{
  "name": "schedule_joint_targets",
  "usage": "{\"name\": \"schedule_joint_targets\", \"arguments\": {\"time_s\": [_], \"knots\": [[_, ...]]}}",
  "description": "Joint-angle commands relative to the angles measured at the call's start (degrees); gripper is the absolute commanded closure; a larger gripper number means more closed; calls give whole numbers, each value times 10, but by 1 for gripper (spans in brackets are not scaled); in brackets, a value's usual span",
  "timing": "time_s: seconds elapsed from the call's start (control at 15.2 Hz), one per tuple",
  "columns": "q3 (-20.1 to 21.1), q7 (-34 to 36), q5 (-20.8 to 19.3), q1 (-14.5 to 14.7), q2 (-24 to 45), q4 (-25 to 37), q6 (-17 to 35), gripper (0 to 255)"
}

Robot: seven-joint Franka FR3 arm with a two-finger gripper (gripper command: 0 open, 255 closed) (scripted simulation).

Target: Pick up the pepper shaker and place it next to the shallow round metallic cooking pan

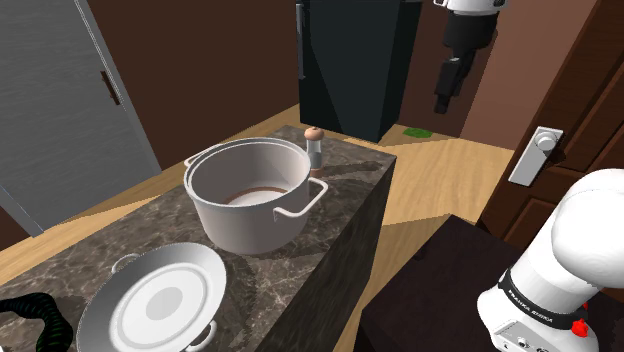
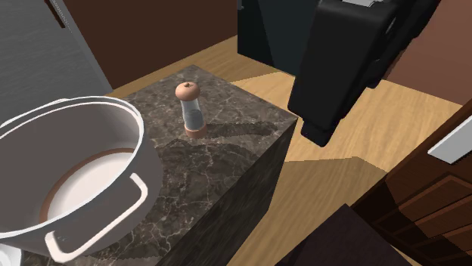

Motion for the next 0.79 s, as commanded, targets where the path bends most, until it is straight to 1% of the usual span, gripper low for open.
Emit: {"name": "schedule_joint_targets", "arguments": {"time_s": [0.0, 0.33, 0.73], "knots": [[0, 0, 0, 0, 0, 0, 0, 0], [6, 28, 10, -6, 93, 13, 85, 0], [13, 58, 17, -13, 216, 55, 171, 0]]}}
